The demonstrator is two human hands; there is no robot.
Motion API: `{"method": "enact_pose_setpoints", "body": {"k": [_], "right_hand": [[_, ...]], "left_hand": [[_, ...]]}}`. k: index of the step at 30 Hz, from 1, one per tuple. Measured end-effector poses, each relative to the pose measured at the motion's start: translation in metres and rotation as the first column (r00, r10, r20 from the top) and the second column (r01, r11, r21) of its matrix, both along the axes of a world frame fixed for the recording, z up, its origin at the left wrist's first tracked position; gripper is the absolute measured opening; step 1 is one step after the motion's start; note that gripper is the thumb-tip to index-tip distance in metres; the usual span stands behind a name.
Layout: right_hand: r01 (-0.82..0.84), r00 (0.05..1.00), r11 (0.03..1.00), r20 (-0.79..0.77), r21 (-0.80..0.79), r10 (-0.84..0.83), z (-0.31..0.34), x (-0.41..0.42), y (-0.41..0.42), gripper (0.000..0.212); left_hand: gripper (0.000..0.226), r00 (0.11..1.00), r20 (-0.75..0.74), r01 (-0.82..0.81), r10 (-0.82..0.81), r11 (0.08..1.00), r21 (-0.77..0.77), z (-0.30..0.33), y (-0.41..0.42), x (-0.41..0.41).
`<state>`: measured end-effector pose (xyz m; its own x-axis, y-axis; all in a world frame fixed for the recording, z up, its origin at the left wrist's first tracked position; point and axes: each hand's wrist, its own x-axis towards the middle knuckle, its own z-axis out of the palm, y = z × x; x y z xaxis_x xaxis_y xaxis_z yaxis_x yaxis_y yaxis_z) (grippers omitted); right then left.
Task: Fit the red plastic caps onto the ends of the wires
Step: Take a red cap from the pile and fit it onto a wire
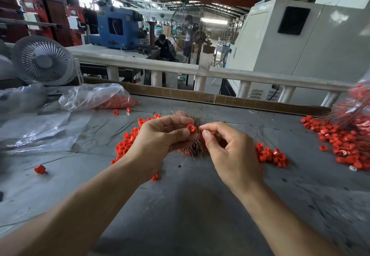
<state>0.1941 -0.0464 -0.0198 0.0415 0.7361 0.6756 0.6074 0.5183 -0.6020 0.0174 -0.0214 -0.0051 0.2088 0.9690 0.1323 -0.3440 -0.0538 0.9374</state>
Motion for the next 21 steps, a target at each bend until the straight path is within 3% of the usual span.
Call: {"method": "enact_pose_setpoints", "body": {"k": [7,21], "right_hand": [[-0.025,1.000,1.000,0.010,0.001,0.025,-0.0011,-0.0016,0.0001,0.010],[-0.011,1.000,1.000,0.019,0.002,0.011,0.0021,-0.0045,-0.0036,0.011]], "left_hand": [[0.026,0.987,-0.158,0.015,0.007,0.991,0.135,-0.0050,-0.0028,0.0033],[0.022,0.965,-0.227,-0.074,0.133,0.965,0.252,-0.0075,-0.0003,0.0019]]}}
